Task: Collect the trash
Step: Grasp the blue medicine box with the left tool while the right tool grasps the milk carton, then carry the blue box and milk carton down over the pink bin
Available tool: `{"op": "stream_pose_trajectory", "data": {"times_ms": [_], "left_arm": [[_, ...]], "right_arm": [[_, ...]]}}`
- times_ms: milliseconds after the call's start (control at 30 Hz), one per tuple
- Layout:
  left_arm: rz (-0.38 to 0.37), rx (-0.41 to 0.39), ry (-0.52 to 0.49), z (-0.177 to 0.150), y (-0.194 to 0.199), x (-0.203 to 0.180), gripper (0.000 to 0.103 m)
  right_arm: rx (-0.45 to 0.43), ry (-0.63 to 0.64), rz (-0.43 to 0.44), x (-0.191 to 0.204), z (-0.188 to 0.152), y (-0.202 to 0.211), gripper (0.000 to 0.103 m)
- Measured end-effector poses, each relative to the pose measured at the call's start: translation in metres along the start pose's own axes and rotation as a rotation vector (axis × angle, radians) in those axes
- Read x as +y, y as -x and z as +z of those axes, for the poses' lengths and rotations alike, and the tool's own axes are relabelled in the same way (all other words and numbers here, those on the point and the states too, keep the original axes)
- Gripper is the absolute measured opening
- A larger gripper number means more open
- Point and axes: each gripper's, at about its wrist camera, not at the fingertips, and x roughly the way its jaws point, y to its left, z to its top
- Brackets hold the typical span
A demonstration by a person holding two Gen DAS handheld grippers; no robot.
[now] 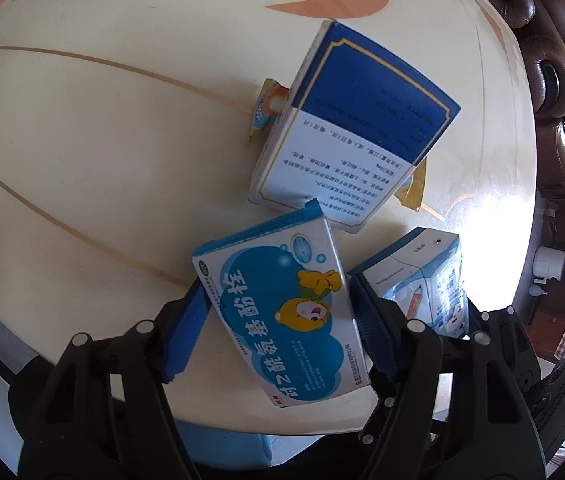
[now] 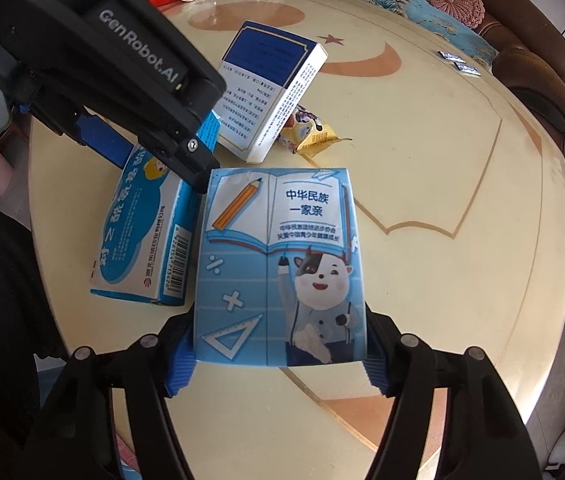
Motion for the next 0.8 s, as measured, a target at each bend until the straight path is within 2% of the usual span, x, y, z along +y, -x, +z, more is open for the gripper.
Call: {"op": "stream_pose_trajectory", "data": {"times_ms": [200, 800], "left_arm": [[0.013, -0.023, -0.033, -0.016, -0.002, -0.020, 0.069], [0.008, -0.111, -0.142, -0.047, 0.035, -0.030, 0.067]], "right_arm": [[-0.049, -0.013, -0.033, 0.004, -0.001, 0.013, 0.065], [-0.122, -0.103, -0.106, 0.003, -0.014, 0.072, 0.065]]}}
